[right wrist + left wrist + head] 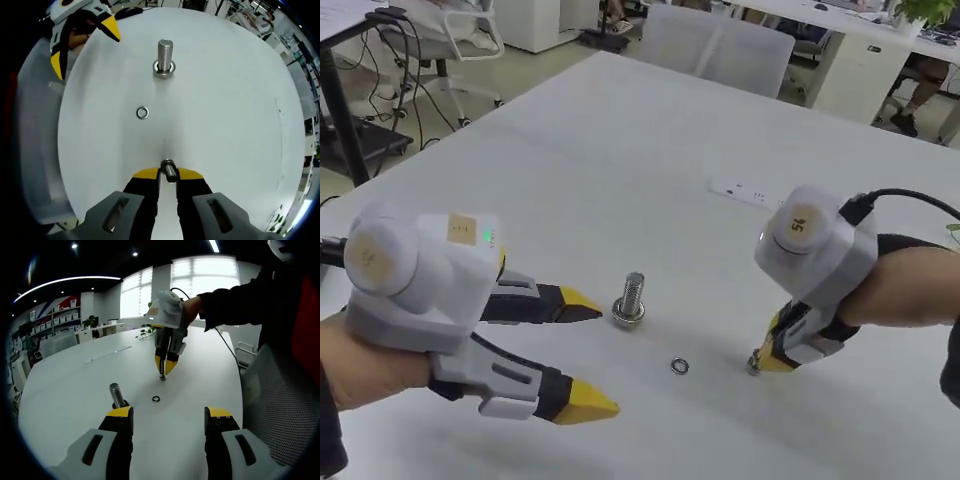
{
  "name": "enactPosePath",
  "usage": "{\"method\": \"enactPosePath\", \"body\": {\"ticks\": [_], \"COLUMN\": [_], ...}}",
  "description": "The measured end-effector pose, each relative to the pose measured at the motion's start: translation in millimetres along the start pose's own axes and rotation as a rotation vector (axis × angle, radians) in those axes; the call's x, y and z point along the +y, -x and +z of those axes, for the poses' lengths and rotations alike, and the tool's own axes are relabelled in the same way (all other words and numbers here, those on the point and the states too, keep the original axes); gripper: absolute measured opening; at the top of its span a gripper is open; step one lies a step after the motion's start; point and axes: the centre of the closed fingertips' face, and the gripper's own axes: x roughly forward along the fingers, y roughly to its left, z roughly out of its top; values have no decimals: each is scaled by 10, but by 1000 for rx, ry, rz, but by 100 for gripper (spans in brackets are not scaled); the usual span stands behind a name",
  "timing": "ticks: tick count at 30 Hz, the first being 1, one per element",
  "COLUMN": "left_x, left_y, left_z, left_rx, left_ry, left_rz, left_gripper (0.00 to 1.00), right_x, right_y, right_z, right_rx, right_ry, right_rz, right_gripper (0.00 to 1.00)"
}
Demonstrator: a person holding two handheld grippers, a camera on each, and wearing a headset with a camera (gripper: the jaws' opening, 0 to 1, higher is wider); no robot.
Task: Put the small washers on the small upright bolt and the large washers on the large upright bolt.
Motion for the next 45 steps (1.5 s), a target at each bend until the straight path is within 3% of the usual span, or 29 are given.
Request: {"method": "enactPosePath", "body": {"ticks": [29, 45], "left_x": [-3, -7], "left_y": [-7, -15], "left_z": [-12, 6], "left_rx": [6, 1], "left_ry": [5, -2], "left_rz": [-7, -8], "left_gripper": [56, 56], "right_x": [-19, 56], "right_y": [-54, -3], "right_z": [-53, -240], "right_rx": [6, 15], "right_ry": [3, -34], "right_rz": [-4, -12], "right_gripper": [16, 17]}}
